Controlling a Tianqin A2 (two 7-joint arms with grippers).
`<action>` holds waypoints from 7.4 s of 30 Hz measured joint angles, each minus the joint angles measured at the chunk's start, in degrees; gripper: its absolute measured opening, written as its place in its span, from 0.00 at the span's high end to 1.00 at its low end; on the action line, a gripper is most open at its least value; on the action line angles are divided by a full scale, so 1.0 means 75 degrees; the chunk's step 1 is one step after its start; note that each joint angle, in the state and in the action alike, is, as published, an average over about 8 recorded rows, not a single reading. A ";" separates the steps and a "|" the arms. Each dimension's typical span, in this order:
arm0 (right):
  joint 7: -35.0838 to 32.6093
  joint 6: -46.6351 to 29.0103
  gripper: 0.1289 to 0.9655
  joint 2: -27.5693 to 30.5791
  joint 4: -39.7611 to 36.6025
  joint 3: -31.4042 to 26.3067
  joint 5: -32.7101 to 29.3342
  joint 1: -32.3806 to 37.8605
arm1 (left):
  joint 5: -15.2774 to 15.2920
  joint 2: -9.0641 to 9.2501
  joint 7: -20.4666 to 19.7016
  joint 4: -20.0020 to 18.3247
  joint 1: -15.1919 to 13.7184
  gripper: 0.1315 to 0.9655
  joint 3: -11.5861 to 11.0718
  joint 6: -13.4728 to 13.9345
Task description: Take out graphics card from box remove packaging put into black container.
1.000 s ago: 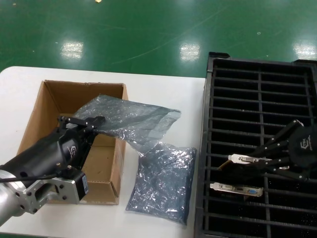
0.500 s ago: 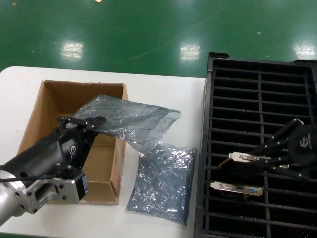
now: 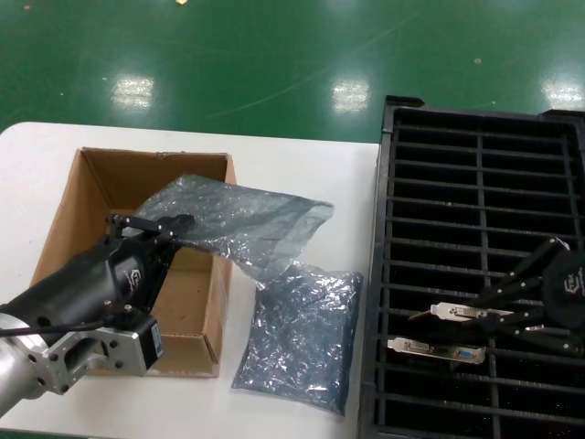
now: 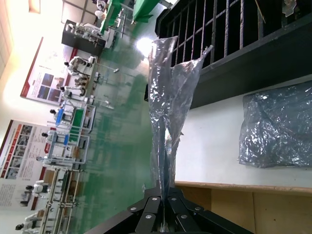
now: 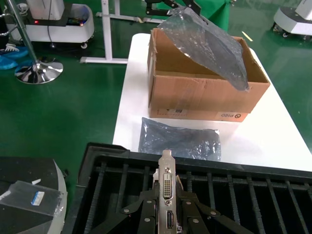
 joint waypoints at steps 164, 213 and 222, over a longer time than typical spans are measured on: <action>0.0145 0.7366 0.00 -0.1522 0.1294 0.3228 -0.1044 -0.4782 | -0.0197 0.2352 -0.4739 0.0830 -0.2194 0.05 -0.1236 0.0762; -0.1296 1.0793 0.00 -0.3505 0.1815 0.3275 0.1386 -0.7252 | -0.5823 0.2390 -0.1311 0.2588 0.0304 0.00 0.0044 -0.3531; -0.1455 1.1170 0.00 -0.3722 0.1872 0.3280 0.1653 -0.7523 | -0.6441 0.2395 -0.0933 0.2781 0.0577 0.00 0.0185 -0.4003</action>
